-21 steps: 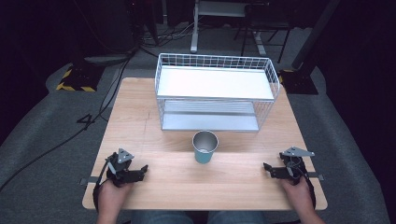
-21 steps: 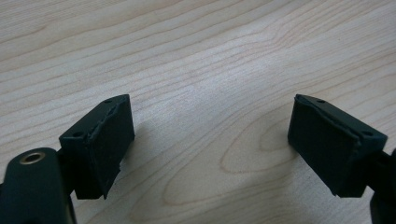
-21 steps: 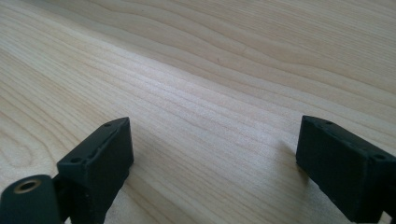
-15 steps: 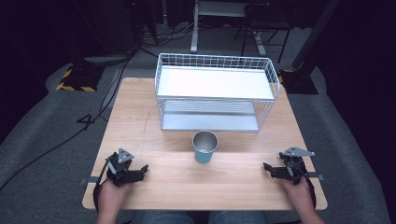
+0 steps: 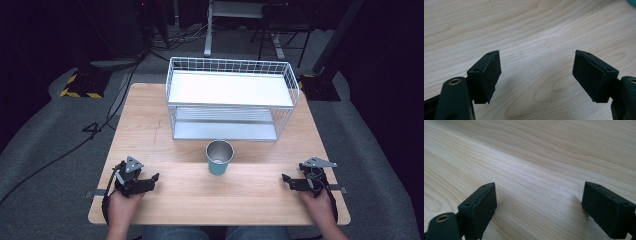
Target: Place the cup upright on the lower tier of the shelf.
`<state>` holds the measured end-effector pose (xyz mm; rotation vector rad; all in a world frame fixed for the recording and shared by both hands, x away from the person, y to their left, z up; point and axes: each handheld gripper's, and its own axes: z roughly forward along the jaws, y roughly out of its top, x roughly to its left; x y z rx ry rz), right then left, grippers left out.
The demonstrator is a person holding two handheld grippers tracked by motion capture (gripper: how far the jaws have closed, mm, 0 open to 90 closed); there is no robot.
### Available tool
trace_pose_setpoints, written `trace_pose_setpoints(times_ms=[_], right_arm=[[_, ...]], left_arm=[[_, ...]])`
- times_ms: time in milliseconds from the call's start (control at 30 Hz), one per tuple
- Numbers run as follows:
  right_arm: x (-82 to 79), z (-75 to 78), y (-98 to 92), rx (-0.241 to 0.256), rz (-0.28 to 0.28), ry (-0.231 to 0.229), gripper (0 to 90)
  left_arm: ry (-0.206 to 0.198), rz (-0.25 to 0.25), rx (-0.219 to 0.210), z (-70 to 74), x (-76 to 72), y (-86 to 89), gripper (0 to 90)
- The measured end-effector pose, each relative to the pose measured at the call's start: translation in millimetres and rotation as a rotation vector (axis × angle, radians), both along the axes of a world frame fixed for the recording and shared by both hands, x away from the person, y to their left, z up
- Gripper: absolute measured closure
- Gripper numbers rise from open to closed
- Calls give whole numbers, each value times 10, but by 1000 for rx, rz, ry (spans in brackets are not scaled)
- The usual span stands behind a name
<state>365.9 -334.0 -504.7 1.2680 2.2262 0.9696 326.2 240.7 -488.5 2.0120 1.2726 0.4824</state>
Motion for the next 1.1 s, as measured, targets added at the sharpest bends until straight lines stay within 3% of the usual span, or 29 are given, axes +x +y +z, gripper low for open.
trace_pose_setpoints(times_ms=[467, 967, 1100], right_arm=[[-6, 0, 5, -4, -4, -4, 138], [-7, 0, 5, -4, -5, -5, 138], [-8, 0, 6, -4, -6, -5, 139]], left_arm=[[-103, -62, -76, 229, -58, -286, 260], [-105, -172, -61, 317, -6, -737, 259], [-99, -195, -81, 316, 12, -871, 257]])
